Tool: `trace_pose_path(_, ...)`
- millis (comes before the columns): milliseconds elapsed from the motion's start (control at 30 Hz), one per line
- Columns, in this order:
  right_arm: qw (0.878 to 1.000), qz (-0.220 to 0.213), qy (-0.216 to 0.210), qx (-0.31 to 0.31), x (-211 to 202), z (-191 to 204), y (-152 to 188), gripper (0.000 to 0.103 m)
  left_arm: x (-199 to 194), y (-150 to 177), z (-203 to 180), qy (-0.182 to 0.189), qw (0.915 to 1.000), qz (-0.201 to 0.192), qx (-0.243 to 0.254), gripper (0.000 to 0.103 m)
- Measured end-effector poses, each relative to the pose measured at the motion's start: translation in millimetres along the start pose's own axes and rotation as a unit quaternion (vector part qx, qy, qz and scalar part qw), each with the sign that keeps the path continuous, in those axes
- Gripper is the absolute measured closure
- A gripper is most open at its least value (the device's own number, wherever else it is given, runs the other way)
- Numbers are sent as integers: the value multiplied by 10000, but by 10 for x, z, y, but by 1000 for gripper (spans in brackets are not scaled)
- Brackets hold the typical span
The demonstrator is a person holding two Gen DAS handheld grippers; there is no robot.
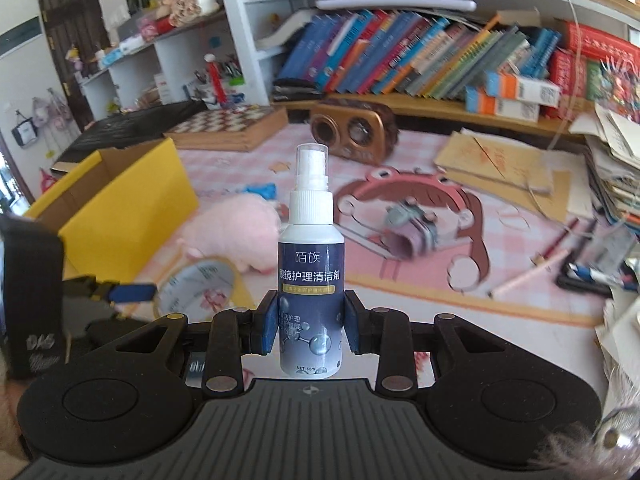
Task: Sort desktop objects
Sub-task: 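Lift the spray bottle with the right tool while the left tool grasps the tape roll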
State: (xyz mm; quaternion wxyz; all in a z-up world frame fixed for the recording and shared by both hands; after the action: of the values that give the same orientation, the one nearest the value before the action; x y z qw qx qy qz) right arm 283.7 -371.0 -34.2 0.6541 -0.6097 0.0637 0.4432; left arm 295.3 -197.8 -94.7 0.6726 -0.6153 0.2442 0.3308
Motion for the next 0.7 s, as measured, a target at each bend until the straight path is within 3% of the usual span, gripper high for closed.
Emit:
trace_pose_path(200, 9996, 102, 151, 198, -55, -80, 121, 72, 99, 15, -64, -38, 9999, 47, 158, 1)
trace_pose_path(300, 9994, 145, 177, 266, -73, -102, 165, 72, 123, 31, -62, -38, 9999, 105, 97, 7)
trace_pose_path(333, 9993, 158, 178, 271, -77, -100, 176, 72, 130, 27, -41, -31, 9999, 131, 27, 15)
trace_pose_path(433, 9991, 209, 135, 335, -79, -93, 197, 72, 119, 1, 35, 143, 9995, 177, -206, 16)
trace_pose_path(700, 9983, 292, 88, 488, -58, -46, 241, 72, -258, -27, 133, 228, 9994, -195, -191, 16)
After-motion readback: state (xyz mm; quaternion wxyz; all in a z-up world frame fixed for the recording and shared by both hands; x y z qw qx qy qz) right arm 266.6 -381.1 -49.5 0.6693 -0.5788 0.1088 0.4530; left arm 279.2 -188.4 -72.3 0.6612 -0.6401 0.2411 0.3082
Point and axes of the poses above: each gripper's, at about its wrist camera, not at the fingertips, and x roughly the way its jaws point, z to its left, y to its underside, the point moved 2 cm from there along x, roughly the way its jaws point, and after that the axes turned 6 degrees about -y, right-handed, at the moved point
